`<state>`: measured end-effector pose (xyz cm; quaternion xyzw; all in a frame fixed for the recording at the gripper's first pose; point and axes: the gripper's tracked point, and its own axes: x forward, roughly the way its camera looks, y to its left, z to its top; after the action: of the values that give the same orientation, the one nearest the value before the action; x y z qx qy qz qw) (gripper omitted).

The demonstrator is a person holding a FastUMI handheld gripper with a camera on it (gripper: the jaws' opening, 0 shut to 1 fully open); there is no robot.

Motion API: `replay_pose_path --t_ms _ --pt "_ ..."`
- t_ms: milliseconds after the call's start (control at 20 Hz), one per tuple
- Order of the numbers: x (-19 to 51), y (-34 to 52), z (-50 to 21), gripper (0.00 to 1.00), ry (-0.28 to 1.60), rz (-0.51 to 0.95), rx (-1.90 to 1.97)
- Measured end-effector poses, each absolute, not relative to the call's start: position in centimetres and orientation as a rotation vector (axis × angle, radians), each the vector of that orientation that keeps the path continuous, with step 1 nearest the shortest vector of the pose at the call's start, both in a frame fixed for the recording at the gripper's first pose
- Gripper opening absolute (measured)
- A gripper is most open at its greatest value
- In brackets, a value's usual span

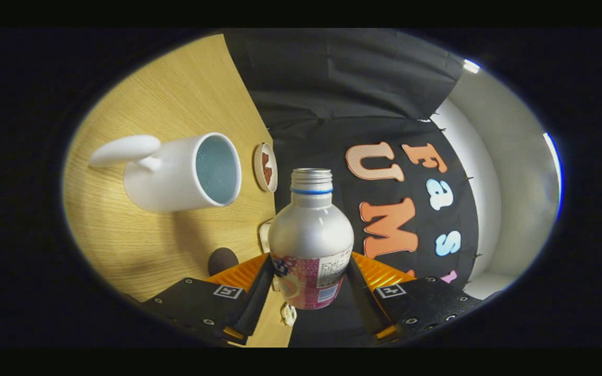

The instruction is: Take the bottle from table, then pour the juice into the cup, finally place the bottle on the coaster

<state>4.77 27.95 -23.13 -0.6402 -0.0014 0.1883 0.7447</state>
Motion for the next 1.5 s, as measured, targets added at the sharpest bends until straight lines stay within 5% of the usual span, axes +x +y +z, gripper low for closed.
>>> replay_pose_path --t_ms 1500 --pt "4.87 28.38 -22.54 0.77 -0.145 0.430 -1.716"
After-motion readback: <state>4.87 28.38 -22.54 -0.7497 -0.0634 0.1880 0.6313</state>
